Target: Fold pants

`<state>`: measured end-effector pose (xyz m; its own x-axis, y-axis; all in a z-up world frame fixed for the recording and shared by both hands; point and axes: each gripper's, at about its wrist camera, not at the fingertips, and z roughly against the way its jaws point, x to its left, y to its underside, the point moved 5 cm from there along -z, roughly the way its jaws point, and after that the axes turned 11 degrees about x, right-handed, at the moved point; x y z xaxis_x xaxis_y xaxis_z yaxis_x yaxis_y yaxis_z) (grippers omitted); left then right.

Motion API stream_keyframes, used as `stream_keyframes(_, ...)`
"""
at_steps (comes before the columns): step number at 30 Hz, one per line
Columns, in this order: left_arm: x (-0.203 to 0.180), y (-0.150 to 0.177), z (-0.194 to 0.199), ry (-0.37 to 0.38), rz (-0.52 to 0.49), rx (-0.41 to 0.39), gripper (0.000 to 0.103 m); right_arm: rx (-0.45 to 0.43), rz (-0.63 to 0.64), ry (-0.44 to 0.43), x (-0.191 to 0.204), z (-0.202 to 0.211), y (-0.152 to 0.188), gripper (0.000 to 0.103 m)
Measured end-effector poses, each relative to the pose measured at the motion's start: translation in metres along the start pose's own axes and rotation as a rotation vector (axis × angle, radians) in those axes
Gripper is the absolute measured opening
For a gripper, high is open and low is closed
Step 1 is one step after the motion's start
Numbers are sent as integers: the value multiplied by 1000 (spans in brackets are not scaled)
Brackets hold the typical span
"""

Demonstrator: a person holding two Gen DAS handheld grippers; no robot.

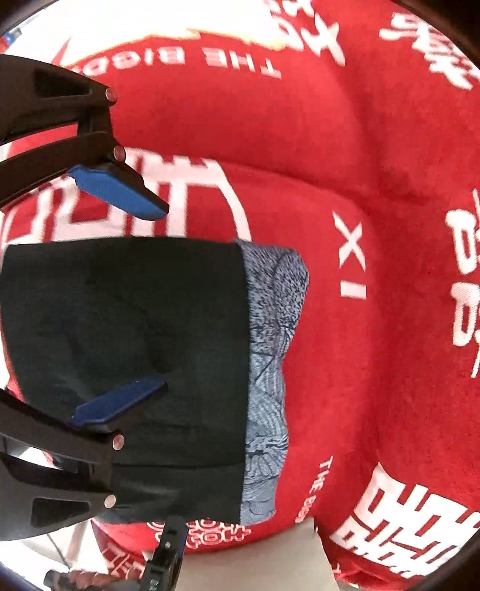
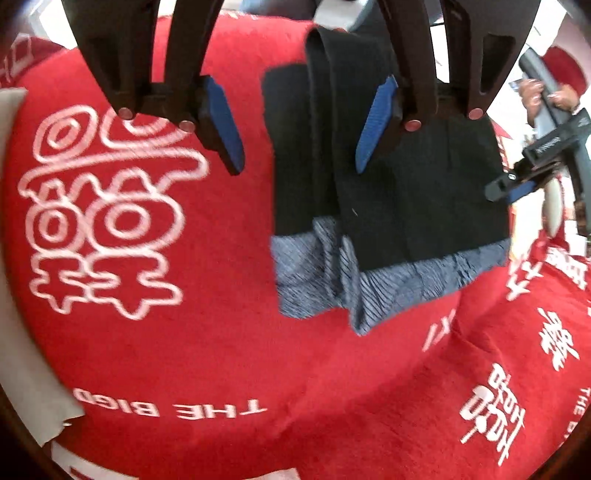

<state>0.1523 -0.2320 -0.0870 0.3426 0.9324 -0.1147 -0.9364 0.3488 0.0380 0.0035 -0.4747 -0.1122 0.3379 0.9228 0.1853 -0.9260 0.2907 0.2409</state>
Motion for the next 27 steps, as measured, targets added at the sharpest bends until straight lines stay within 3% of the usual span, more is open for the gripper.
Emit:
stream_keyframes(4, -7, 21, 26, -51, 46, -21, 88, 11, 28, 89, -4, 19, 24, 82)
stream_keyframes(6, -15, 35, 36, -87, 62, -19, 103, 10, 49, 90, 1, 27, 33, 82)
stream_keyframes(9, -30, 53, 49, -93, 60, -11, 103, 5, 83, 110, 15, 39, 47, 89)
stream_keyframes(11, -39, 64, 56, -100, 59, -3, 103, -6, 99, 118, 24, 47, 57, 102)
stream_keyframes(17, -56, 86, 74, -146, -9, 13, 103, -66, 97, 117, 58, 68, 82, 103)
stream_keyframes(21, -55, 93, 89, -191, -41, -10, 103, -109, 82, 181, 75, 76, 95, 103)
stream_keyframes(27, -58, 100, 109, -225, -80, -39, 103, -90, 44, 284, 90, 81, 109, 103)
